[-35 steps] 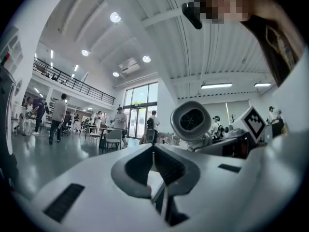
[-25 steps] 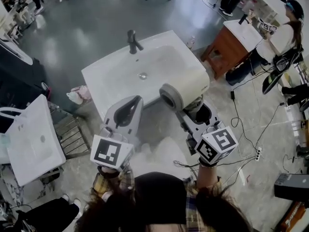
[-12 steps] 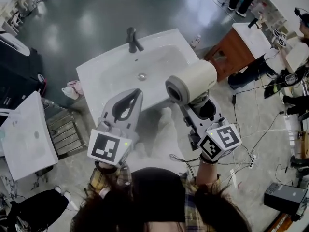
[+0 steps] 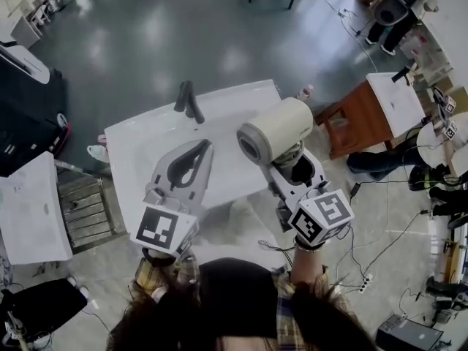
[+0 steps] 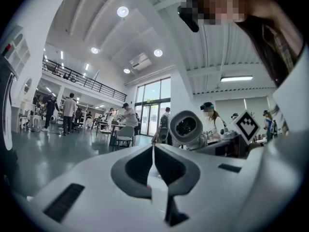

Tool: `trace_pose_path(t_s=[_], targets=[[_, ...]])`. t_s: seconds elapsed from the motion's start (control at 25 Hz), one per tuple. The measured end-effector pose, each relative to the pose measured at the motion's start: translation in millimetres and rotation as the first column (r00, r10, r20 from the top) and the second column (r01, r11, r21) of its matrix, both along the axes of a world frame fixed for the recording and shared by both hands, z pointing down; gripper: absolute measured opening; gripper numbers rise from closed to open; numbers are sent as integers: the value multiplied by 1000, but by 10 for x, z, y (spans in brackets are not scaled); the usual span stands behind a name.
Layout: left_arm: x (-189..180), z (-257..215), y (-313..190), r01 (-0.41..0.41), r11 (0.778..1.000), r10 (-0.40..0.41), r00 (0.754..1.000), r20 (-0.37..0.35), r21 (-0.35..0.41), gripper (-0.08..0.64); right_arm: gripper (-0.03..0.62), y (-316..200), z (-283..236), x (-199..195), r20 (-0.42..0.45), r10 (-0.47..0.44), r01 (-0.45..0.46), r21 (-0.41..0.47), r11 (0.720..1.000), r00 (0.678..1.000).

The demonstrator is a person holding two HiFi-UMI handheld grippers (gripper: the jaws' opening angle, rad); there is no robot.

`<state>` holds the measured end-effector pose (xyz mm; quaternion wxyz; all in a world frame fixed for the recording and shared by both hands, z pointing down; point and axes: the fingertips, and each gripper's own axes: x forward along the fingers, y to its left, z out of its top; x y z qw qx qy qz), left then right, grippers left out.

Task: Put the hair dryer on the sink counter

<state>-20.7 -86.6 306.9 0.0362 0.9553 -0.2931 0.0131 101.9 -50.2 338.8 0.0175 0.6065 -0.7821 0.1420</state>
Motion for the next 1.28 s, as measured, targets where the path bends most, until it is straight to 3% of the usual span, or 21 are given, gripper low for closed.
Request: trace_pose_path(t_s=[0.44,0.8,1.0,1.28], targets=[[610,-83,-612,169,986,-169,986,3,-3,24,284,-809,-4,657,-38,-174,173,-34,984,984],[756,17,-831,298,954,-298,955,17,-24,25,284,-1208,124,728,-36,-331,328,-68,942,943],[688,32,-919,324,945,-322,946,45,-39,23,284,-1336,151,656,-14,-355,353,-86,932,935],[601,58,-999,310,950,-308,950,51,-41,23,284,-1460,181,535,-10,-343,341,-83,936,939]])
